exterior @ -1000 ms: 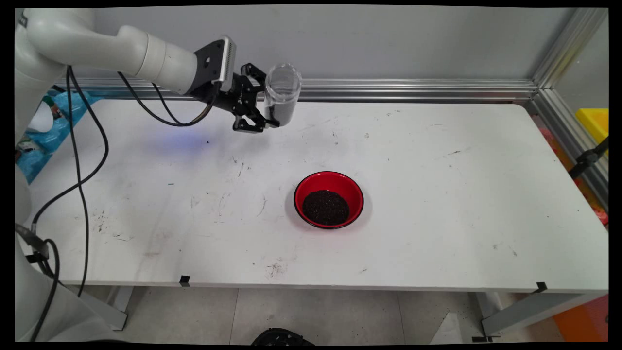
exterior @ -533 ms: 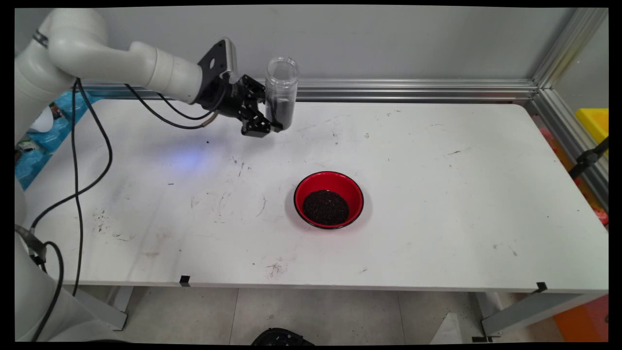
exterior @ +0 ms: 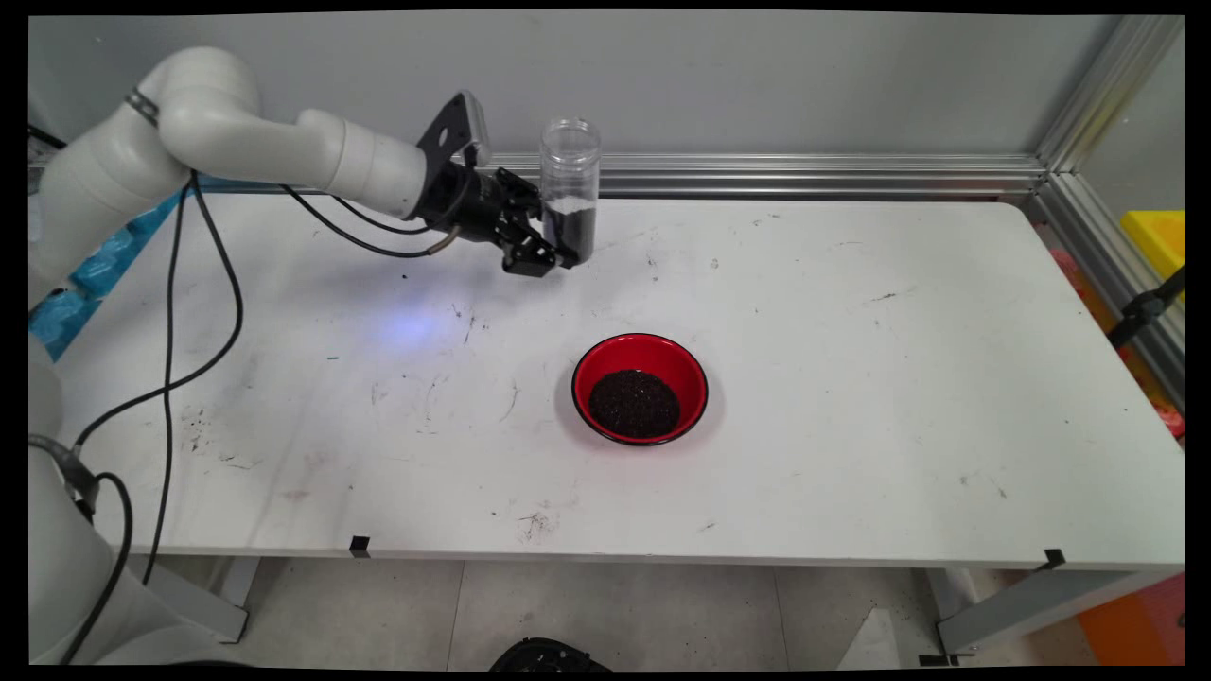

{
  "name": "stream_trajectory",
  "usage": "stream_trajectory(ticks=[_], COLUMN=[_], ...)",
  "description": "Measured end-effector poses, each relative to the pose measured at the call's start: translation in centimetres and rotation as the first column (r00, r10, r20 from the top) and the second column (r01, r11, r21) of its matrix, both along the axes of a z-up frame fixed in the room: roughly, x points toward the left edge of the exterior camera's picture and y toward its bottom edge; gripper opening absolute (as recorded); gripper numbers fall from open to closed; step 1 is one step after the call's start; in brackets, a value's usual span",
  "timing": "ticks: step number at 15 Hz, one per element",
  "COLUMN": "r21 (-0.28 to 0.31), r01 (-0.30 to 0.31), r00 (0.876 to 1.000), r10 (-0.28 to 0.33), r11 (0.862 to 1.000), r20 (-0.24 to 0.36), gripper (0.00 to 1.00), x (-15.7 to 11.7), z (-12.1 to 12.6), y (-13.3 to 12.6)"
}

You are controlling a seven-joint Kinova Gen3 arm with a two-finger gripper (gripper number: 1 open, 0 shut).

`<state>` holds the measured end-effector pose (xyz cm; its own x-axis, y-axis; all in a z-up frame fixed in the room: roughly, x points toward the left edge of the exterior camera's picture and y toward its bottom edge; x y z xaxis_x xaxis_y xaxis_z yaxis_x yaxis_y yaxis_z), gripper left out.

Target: Place the picked object on the table

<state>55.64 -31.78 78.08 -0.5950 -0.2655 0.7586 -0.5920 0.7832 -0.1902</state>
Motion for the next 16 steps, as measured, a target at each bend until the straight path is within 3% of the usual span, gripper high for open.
stream_trajectory(ticks=[16], r21=[0.066], r01=[-0.009], r00=[0.995], r10=[0.015], r11=[0.998], r20=[-0.1], gripper=[0.0], x=[-1.5], z=[-5.8], y=[-3.1])
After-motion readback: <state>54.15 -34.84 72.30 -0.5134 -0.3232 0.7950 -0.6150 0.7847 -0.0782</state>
